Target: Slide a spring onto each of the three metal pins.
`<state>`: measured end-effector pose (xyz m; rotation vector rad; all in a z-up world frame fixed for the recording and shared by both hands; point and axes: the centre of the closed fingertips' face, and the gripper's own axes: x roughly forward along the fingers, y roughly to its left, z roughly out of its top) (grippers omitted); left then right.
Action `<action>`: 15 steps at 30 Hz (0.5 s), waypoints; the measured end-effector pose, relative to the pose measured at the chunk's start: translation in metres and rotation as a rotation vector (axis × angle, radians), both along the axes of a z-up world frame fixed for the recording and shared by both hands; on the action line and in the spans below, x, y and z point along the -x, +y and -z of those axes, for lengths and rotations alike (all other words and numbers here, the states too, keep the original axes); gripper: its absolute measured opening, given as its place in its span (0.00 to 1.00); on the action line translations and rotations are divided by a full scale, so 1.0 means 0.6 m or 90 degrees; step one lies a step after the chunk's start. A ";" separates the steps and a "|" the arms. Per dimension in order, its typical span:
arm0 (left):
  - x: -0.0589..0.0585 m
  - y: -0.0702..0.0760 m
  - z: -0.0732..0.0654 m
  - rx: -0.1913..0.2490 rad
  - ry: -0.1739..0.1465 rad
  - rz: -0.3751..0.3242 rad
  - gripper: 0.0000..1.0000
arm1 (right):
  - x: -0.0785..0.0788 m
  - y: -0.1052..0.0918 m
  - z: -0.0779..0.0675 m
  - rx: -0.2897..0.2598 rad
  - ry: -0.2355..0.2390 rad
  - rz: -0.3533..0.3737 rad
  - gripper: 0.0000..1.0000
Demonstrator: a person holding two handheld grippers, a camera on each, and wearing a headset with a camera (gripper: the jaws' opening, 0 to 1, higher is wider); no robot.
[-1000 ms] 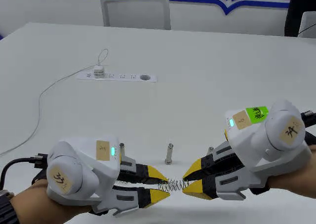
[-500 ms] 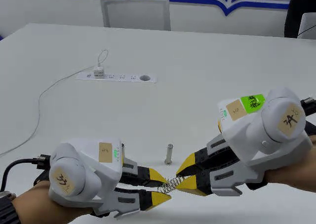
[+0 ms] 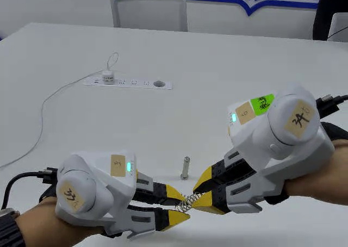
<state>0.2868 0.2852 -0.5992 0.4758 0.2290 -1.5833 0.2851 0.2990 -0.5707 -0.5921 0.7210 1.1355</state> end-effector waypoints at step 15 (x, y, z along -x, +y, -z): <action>0.001 -0.011 -0.012 0.016 -0.005 0.007 0.10 | -0.003 0.002 0.007 -0.011 0.012 0.004 0.12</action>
